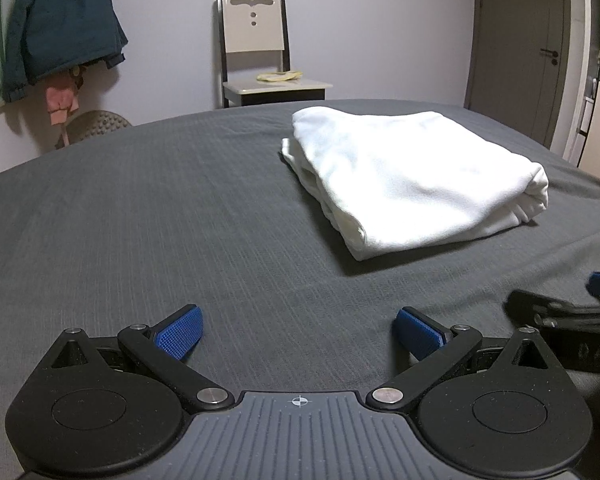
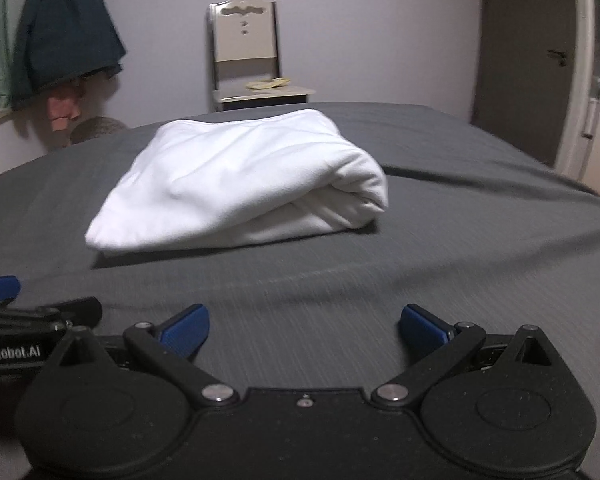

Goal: Fold clothes

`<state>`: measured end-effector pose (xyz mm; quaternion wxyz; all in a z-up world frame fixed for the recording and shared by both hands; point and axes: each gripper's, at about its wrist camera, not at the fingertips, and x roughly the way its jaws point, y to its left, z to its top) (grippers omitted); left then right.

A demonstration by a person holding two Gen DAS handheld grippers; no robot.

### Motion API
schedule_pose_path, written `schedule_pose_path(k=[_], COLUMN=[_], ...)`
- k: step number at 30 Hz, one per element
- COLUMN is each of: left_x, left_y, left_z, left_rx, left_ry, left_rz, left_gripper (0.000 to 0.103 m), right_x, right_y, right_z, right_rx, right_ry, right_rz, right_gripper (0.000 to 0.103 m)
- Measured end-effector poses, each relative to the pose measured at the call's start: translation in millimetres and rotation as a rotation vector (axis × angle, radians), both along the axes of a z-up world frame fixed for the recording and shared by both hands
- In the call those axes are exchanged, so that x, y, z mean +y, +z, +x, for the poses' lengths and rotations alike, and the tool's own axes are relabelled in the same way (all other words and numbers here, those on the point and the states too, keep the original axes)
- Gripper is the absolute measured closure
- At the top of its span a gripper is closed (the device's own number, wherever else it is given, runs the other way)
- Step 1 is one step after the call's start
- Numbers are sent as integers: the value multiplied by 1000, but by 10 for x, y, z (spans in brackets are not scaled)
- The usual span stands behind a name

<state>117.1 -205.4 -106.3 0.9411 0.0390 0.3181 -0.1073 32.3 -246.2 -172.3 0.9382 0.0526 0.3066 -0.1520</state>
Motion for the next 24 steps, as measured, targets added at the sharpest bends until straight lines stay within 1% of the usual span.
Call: schedule_pose_path(k=[3, 14, 24], left_x=[0, -8, -17], left_y=[-4, -13, -15], left_z=[-1, -8, 7], left_rx=[0, -2, -2], left_ry=[-1, 0, 0], left_rz=[0, -5, -2], left_gripper=[0, 0, 0], right_x=[10, -64, -26], right_y=[-5, -7, -14], right_z=[-10, 91, 79], right_rx=[3, 2, -1], right_ry=[-15, -2, 0], right_rz=[-3, 30, 16], right_gripper=[0, 0, 0])
